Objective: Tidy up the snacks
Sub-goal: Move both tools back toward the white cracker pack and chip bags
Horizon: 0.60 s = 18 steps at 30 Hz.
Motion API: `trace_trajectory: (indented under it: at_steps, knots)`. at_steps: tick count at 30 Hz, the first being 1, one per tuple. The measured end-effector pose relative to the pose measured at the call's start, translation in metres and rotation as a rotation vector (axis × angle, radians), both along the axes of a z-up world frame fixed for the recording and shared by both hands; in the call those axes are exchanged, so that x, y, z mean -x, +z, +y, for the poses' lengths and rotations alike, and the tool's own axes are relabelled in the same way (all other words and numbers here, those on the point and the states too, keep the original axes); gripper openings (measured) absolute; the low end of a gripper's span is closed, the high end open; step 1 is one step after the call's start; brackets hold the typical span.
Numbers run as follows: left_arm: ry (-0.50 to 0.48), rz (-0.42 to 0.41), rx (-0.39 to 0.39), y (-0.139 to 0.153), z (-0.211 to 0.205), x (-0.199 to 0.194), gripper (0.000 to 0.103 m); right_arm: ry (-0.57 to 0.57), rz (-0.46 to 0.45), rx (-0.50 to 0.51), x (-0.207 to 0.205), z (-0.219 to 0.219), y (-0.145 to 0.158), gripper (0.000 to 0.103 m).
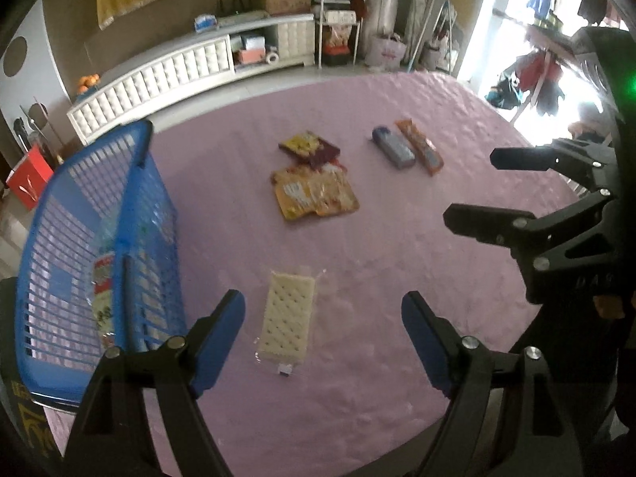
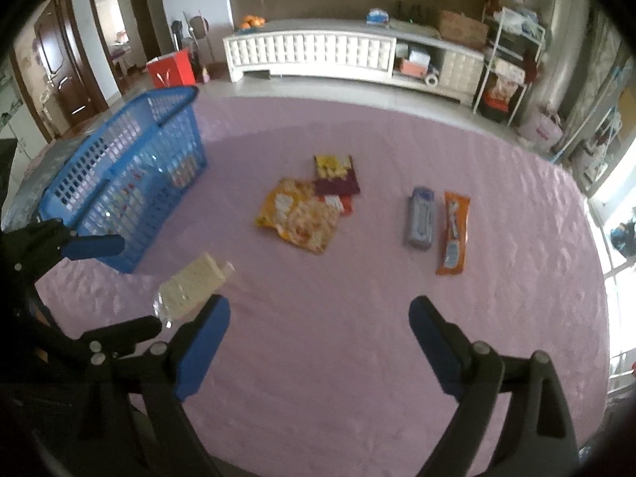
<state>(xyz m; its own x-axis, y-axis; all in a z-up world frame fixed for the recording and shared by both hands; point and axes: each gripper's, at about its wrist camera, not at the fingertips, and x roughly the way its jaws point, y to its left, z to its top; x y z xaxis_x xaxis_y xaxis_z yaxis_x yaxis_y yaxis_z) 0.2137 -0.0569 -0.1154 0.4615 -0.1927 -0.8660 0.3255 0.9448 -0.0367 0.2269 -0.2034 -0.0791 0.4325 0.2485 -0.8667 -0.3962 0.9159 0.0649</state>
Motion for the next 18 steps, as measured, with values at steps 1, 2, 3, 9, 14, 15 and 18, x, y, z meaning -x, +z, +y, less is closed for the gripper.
trace_trajectory:
  at_steps: [1,2,3,9,14,15,18]
  knots:
    - [-0.005,0.018,-0.004,-0.008,-0.001,-0.002,0.079,-0.003,0.013,-0.001,-0.001,-0.002,-0.006,0.094]
    - [-0.009,0.032,-0.009,-0.014,-0.001,-0.002,0.079,-0.002,0.022,-0.002,-0.002,-0.003,-0.010,0.094]
    - [-0.010,0.045,-0.016,-0.021,-0.002,-0.003,0.079,0.001,0.032,-0.002,-0.003,-0.004,-0.015,0.094]
    - [0.007,0.111,-0.045,-0.062,0.003,-0.013,0.079,0.023,0.072,0.023,-0.004,0.000,-0.041,0.094]
    - [0.026,0.148,-0.043,-0.082,0.011,-0.027,0.079,0.028,0.094,0.020,-0.009,0.005,-0.053,0.094]
    - [0.030,0.152,-0.053,-0.087,0.012,-0.030,0.079,0.032,0.095,0.021,-0.009,0.006,-0.055,0.094]
    - [0.039,0.167,-0.072,-0.103,0.015,-0.034,0.079,0.044,0.098,0.024,-0.011,0.008,-0.060,0.094]
